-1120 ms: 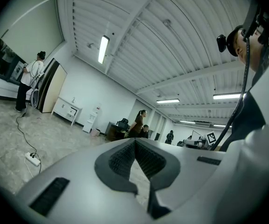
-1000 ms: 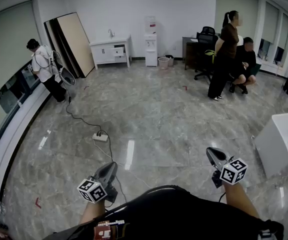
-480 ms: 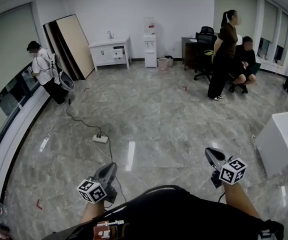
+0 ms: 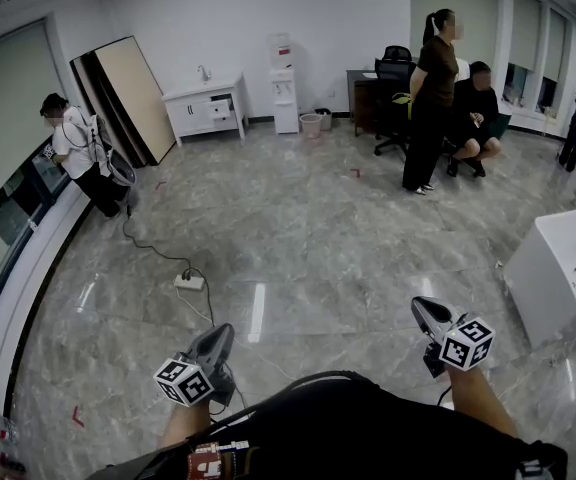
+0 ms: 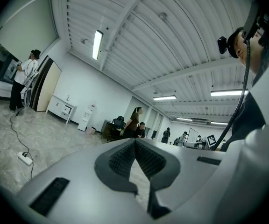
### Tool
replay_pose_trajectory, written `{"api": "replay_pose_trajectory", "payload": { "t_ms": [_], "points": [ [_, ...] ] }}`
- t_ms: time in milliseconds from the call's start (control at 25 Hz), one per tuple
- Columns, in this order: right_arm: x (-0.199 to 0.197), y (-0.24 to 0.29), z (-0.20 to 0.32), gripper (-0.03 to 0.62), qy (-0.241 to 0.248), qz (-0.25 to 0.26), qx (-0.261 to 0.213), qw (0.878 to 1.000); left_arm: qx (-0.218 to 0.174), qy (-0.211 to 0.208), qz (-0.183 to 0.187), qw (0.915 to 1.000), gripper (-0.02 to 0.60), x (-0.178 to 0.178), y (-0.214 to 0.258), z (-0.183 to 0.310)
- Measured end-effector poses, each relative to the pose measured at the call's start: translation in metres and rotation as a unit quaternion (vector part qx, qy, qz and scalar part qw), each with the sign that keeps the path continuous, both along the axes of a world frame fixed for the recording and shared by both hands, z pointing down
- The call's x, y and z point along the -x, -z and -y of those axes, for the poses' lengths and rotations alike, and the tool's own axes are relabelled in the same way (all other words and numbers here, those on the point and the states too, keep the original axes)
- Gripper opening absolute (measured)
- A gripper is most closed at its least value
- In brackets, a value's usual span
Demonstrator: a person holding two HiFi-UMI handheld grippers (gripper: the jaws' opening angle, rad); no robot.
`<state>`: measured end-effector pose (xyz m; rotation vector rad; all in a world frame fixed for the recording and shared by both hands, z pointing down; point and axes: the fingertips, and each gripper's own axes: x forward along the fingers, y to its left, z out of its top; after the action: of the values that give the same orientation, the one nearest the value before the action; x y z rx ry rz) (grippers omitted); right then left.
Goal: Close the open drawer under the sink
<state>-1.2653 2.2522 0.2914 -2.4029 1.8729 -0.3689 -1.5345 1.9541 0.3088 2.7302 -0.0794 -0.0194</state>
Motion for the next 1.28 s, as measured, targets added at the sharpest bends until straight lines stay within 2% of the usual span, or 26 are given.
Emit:
{"api": "replay_pose_trajectory", "payload": {
  "t_ms": [280, 560, 760, 920, 1120, 1280],
  "points": [
    [-0.032, -0.015, -0.039, 0.002, 0.008, 0.016, 0.009, 1.0, 0.017, -0.001, 0.0, 0.9999, -0.008, -0.036, 0.0, -0.044],
    [-0.05, -0.039, -0.024, 0.002, 0.02, 0.038, 0.015, 0.999, 0.023, 0.015, 0.015, 0.9995, -0.008, -0.04, -0.012, -0.04],
    [-0.052, -0.043, 0.03, 0.002, 0.036, 0.029, 0.022, 0.999, 0.035, 0.029, 0.008, 0.999, -0.008, -0.041, -0.022, 0.01],
    [-0.059, -0.034, 0.084, 0.002, 0.026, 0.019, 0.025, 0.999, 0.033, 0.014, -0.001, 0.9994, -0.008, -0.052, -0.024, 0.065],
    [-0.057, -0.013, 0.182, 0.002, 0.02, 0.016, 0.011, 1.0, 0.005, -0.001, 0.007, 1.0, -0.008, -0.056, -0.009, 0.155],
    [-0.052, -0.004, 0.261, 0.002, 0.03, 0.013, 0.005, 0.999, -0.004, -0.003, 0.0, 1.0, -0.008, -0.058, -0.002, 0.229]
  ]
}}
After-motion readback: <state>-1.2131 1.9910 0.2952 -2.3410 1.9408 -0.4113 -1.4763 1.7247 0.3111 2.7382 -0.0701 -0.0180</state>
